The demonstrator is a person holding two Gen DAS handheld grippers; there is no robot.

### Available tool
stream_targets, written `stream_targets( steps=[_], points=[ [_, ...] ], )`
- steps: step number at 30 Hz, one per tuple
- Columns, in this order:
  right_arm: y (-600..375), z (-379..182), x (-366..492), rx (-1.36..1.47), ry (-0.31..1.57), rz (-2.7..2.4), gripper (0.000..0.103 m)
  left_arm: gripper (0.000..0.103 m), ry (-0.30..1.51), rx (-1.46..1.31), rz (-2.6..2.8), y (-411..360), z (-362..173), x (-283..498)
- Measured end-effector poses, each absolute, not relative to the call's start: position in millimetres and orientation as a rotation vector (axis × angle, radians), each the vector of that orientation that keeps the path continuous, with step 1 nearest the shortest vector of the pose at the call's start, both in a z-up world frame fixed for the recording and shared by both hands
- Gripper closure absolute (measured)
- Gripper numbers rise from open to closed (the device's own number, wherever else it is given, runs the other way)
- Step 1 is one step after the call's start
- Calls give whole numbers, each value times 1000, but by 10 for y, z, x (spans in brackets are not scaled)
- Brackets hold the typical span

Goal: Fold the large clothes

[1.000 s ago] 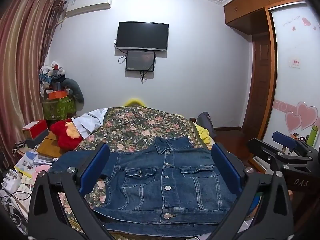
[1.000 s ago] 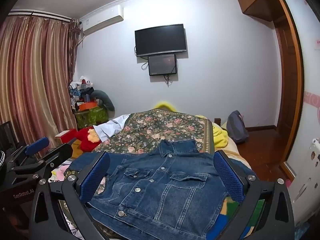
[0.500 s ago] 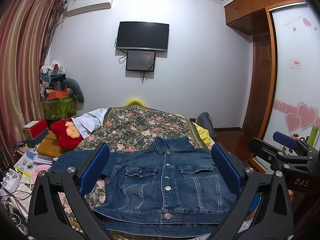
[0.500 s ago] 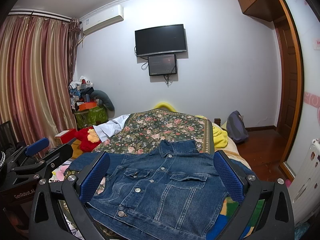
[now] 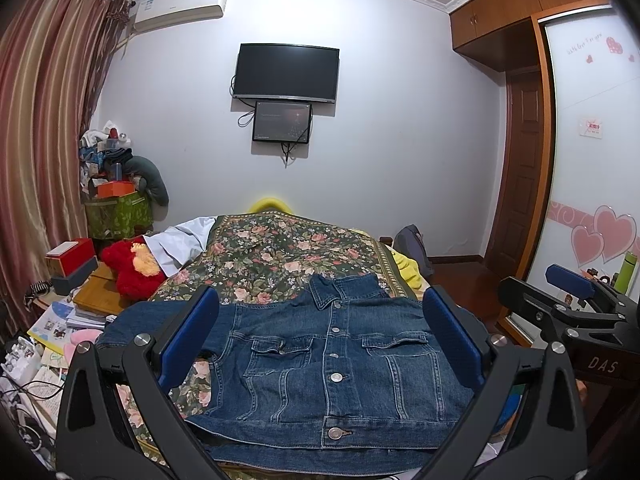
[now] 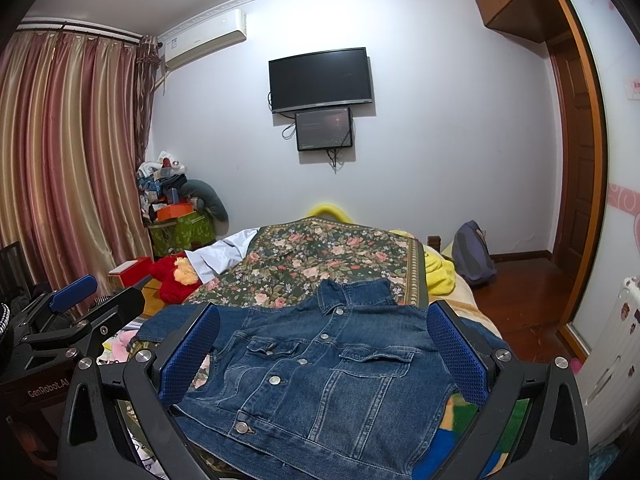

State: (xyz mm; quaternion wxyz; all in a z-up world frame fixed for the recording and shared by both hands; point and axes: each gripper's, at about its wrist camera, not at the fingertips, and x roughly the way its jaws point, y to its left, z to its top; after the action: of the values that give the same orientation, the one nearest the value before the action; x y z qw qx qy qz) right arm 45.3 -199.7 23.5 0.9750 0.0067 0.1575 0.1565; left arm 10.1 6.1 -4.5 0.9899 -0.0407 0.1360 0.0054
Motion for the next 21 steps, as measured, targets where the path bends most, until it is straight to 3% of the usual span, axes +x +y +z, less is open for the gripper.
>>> stream_targets(
  steps=[21],
  points=[
    [-1985,248,451,12,318,314,0,0,277,-89,10,55,-77,134]
  ],
)
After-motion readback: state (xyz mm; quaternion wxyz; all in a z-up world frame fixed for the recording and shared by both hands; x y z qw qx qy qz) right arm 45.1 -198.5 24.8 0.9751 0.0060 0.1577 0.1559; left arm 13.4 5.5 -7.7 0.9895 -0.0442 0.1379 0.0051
